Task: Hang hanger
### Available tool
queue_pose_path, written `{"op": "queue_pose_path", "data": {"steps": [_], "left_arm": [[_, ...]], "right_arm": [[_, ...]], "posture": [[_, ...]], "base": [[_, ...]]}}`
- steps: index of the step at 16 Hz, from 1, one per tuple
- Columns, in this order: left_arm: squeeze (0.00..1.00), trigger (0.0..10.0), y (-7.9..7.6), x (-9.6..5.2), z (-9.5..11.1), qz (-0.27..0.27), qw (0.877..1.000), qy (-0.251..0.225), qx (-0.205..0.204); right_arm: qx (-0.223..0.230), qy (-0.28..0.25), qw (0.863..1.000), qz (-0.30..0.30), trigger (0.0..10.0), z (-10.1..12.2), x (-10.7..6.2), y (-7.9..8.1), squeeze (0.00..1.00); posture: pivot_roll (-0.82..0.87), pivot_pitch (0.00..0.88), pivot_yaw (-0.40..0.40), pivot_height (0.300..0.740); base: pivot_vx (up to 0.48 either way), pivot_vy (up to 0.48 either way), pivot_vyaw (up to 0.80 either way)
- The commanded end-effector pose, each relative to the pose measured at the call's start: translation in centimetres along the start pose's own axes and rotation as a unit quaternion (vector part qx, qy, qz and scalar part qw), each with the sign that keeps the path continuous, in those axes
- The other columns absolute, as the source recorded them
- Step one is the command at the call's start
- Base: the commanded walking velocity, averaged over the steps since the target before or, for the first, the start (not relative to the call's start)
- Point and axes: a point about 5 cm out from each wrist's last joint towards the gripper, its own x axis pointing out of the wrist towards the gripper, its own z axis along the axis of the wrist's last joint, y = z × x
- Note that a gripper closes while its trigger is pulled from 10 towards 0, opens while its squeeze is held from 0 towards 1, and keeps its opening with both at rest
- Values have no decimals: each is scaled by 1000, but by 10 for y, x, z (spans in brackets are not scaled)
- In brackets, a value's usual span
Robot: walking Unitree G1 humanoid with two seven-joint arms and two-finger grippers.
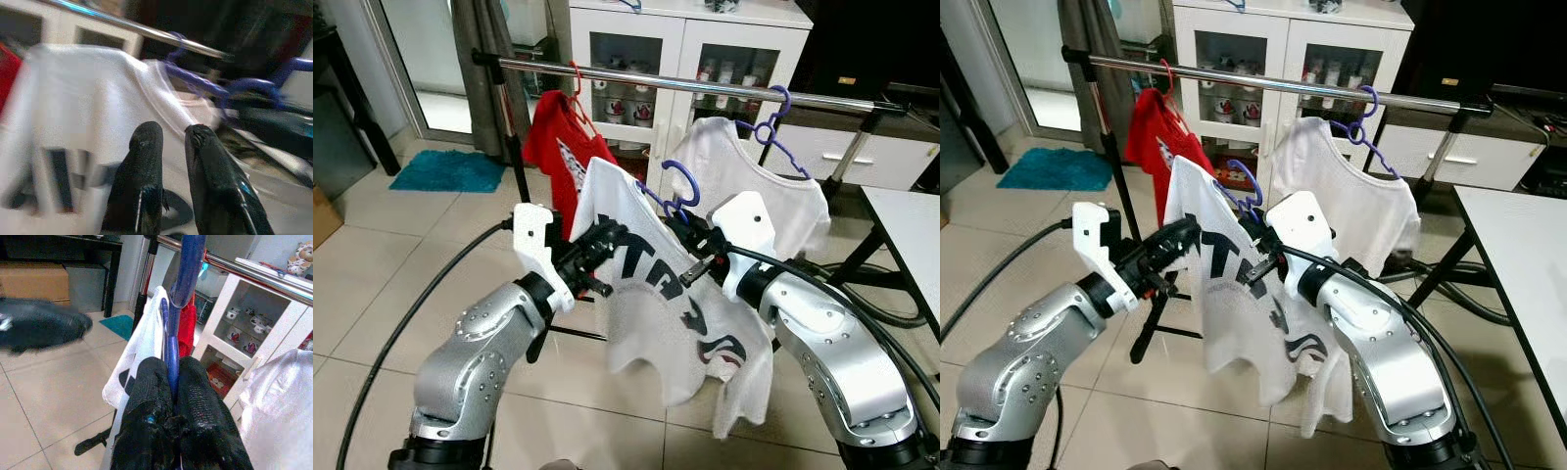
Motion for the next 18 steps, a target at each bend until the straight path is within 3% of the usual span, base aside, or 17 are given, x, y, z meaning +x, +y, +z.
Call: {"op": "queue_pose_path", "data": {"steps": [1, 3, 6, 8, 9, 11, 14, 18], "left_arm": [[1000, 10000, 8, 3, 4, 55, 998, -27, 32], [1000, 10000, 10, 3, 2, 89, 995, -32, 17], [1000, 10000, 14, 5, -4, 162, 985, -32, 54], [1000, 10000, 3, 8, -8, 118, 992, -31, 16], [1000, 10000, -16, 7, -6, 9, 999, -32, -40], [1000, 10000, -20, 8, -6, -24, 998, -34, -50], [1000, 10000, -22, 10, -8, -86, 996, 13, -26], [1000, 10000, -8, 18, -9, -73, 995, 54, 27]], "right_arm": [[-2, -12, 1000, -11, 10000, 6, -3, -3, 0], [0, -12, 1000, -12, 10000, 6, -3, -2, 0], [2, -12, 1000, -12, 10000, 6, -2, -1, 0], [1, -13, 1000, -13, 10000, 6, -2, -1, 0], [-1, -16, 1000, -16, 10000, 7, -1, -2, 0], [-7, -17, 1000, -20, 10000, 9, 0, -3, 0], [-25, -12, 999, -22, 10000, 10, 1, -4, 0], [-72, -4, 997, -12, 10000, 13, 2, -1, 0]], "posture": [[34, 0, 15, 740], [34, 0, 19, 740], [34, 0, 19, 740], [34, 0, 19, 740], [36, 0, 20, 740], [34, 0, 18, 740], [34, 0, 16, 740], [32, 0, 18, 740]], "base": [[0, 0, 0], [0, 0, 0], [0, 0, 0], [0, 0, 0], [0, 0, 0], [0, 0, 0], [0, 0, 0], [0, 0, 0]]}}
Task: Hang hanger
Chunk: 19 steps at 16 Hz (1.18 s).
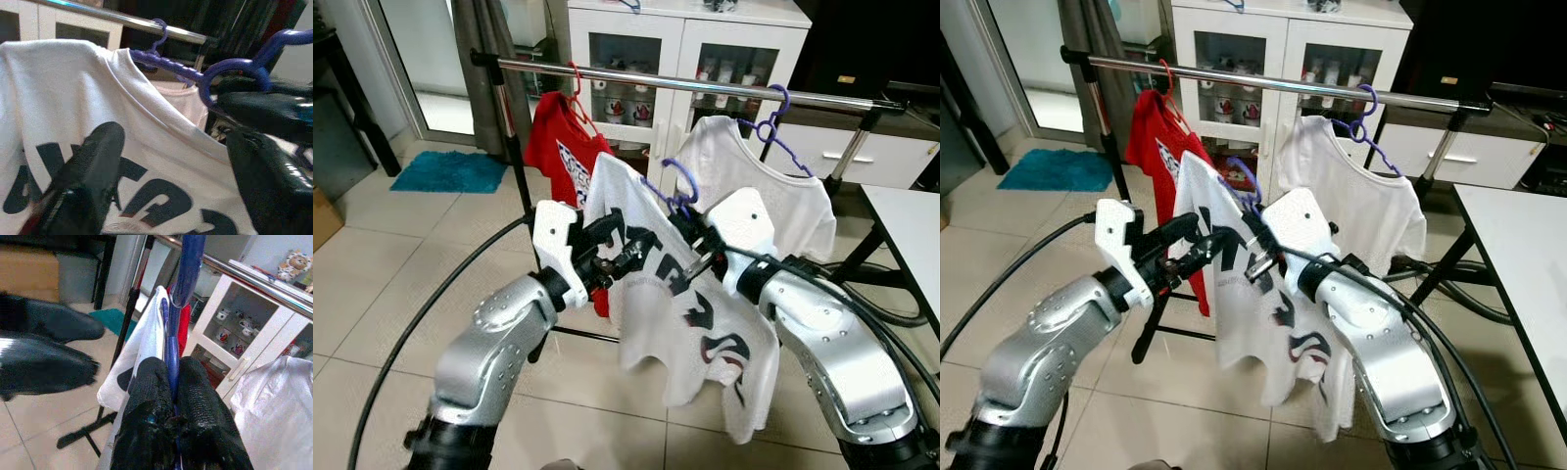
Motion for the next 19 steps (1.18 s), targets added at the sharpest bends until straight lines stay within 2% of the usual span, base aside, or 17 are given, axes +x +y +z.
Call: {"op": "queue_pose_path", "data": {"steps": [1, 2, 5, 7, 8, 9, 10, 15, 19], "left_arm": [[1000, 10000, 0, 5, 1, -2, 1000, 9, 11], [0, 10000, 1, 9, 4, -4, 1000, 1, -4], [0, 10000, -2, 15, 5, -15, 998, -13, -53], [0, 10000, 3, 20, 1, 16, 998, 0, -65], [0, 7922, 12, 23, -4, 61, 995, 9, -81], [0, 3176, 13, 24, -3, 67, 994, 3, -89], [0, 0, 15, 25, -2, 75, 992, -6, -101], [0, 0, 20, 26, 0, 74, 989, -29, -129], [0, 0, 3, 29, 0, -2, 993, -13, -121]], "right_arm": [[-41, -20, 999, -3, 10000, 13, 0, -2, 0], [-56, -21, 998, -8, 10000, 14, 1, -1, 0], [-87, -25, 996, -13, 10000, 18, 3, 0, 0], [-106, -29, 994, -13, 10000, 21, 4, 2, 0], [-123, -32, 992, -12, 10000, 23, 5, 3, 0], [-125, -33, 991, -12, 10000, 24, 5, 4, 0], [-127, -35, 991, -12, 10000, 25, 5, 4, 0], [-134, -41, 990, -7, 10000, 28, 6, 5, 0], [-135, -40, 990, -2, 10000, 28, 5, 7, 0]], "posture": [[32, 0, 18, 740], [32, 0, 20, 740], [32, 0, 20, 740], [29, 0, 23, 740], [27, 0, 23, 740], [27, 0, 23, 740], [27, 0, 23, 740], [27, 0, 17, 740], [22, 0, 16, 740]], "base": [[0, 0, 0], [0, 0, 0], [0, 0, 0], [0, 0, 0], [0, 0, 0], [0, 0, 0], [0, 0, 0], [0, 0, 0], [0, 0, 0]]}}
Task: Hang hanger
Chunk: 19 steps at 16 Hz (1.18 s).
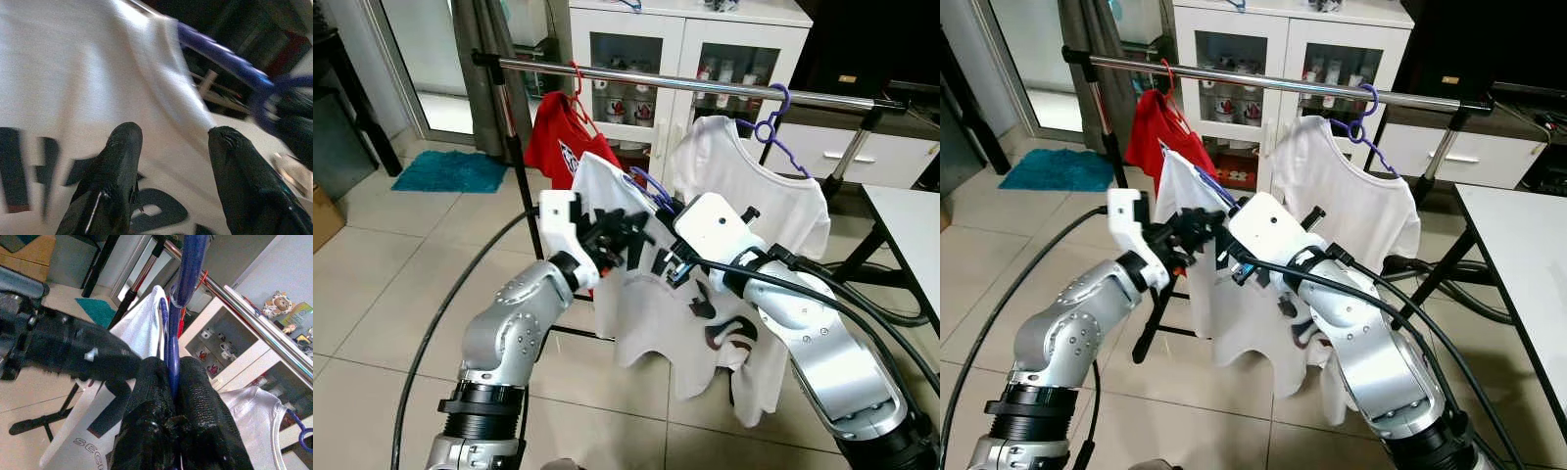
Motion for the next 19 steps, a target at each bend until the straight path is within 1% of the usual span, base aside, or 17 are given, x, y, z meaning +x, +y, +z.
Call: {"op": "queue_pose_path", "data": {"steps": [1, 4, 8, 12, 14, 15, 18, 19], "left_arm": [[0, 0, -9, 3, 1, -28, 1000, 8, 11], [0, 0, -7, 5, 0, -24, 1000, 11, 15], [0, 0, -1, 10, 6, -23, 999, 11, 21], [0, 0, 3, 17, 11, -31, 999, 8, 16], [0, 0, 6, 18, 10, -23, 1000, 15, 11], [0, 0, 7, 18, 9, -19, 1000, 17, 8], [0, 0, 10, 13, 10, -10, 1000, 0, -5], [0, 0, 11, 8, 10, -6, 1000, 5, -8]], "right_arm": [[-15, -29, 999, -3, 10000, 12, -2, -2, 0], [-14, -28, 999, -3, 10000, 12, -2, -2, 0], [-14, -30, 999, -5, 10000, 14, -1, -2, 0], [-16, -30, 999, -5, 10000, 13, -1, -3, 0], [-17, -28, 999, -5, 10000, 13, -1, -3, 0], [-17, -28, 999, -6, 10000, 13, -1, -3, 0], [-17, -29, 999, -5, 10000, 13, -1, -2, 0], [-17, -28, 999, -3, 10000, 12, -1, -2, 0]], "posture": [[22, 0, 16, 740], [20, 0, 21, 740], [20, 0, 21, 740], [13, 0, 31, 740], [12, 0, 32, 740], [13, 0, 31, 740], [16, 0, 28, 740], [16, 0, 28, 740]], "base": [[0, 0, 0], [0, 0, 0], [0, 0, 0], [0, 0, 0], [0, 0, 0], [0, 0, 0], [0, 0, 0], [0, 0, 0]]}}
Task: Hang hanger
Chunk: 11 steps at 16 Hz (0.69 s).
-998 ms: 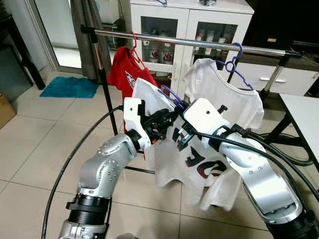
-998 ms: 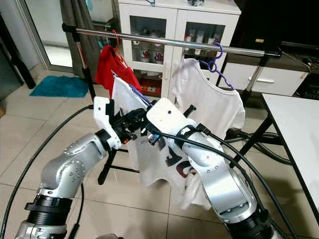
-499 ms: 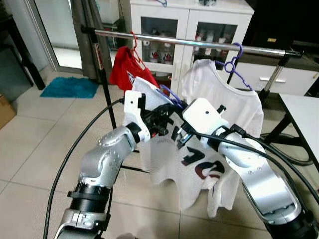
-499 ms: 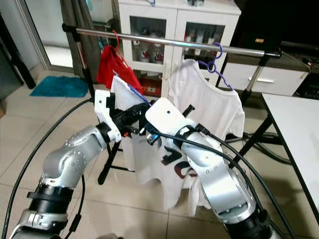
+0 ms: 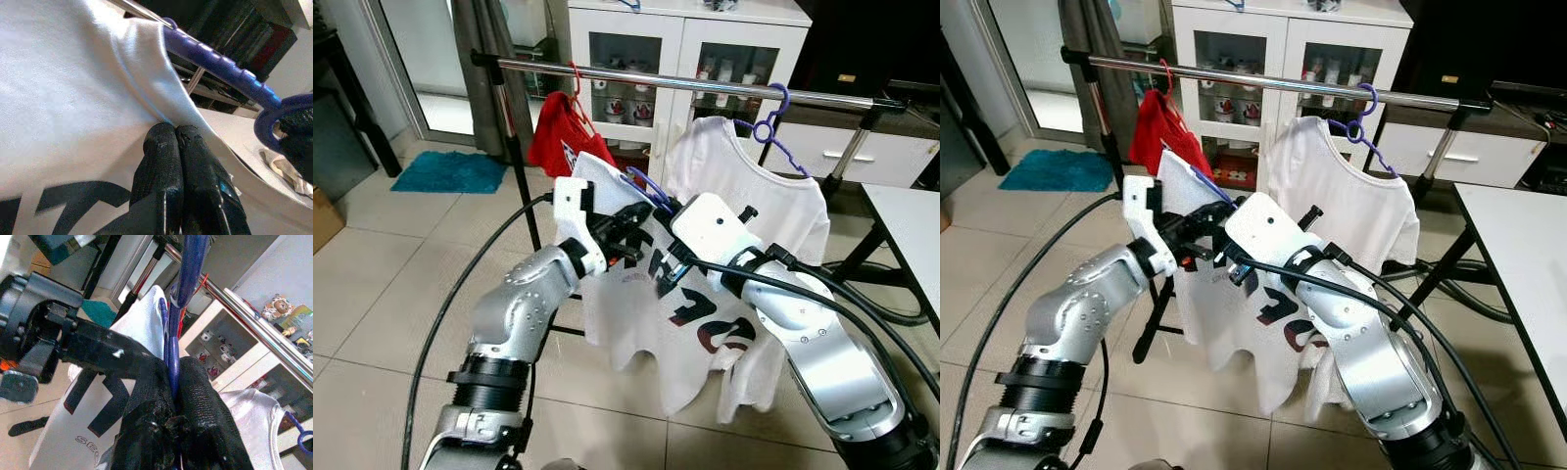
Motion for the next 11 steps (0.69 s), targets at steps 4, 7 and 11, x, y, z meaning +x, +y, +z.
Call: {"op": "queue_pose_path", "data": {"steps": [4, 7, 11], "left_arm": [[0, 0, -13, -34, 0, -28, 998, 32, 46], [1000, 10000, -21, -50, 4, -49, 997, -7, 66], [1000, 10000, -33, -43, 3, -81, 995, -5, 56]], "right_arm": [[-10, -10, 1000, -6, 10000, 4, -2, -1, 0], [-6, -9, 1000, -2, 10000, 3, -1, 0, 0], [-10, -13, 1000, 2, 10000, 4, 1, 0, 0]], "posture": [[22, 0, 29, 740], [27, 0, 24, 740], [35, 0, 10, 740]], "base": [[0, 0, 0], [0, 0, 0], [0, 0, 0]]}}
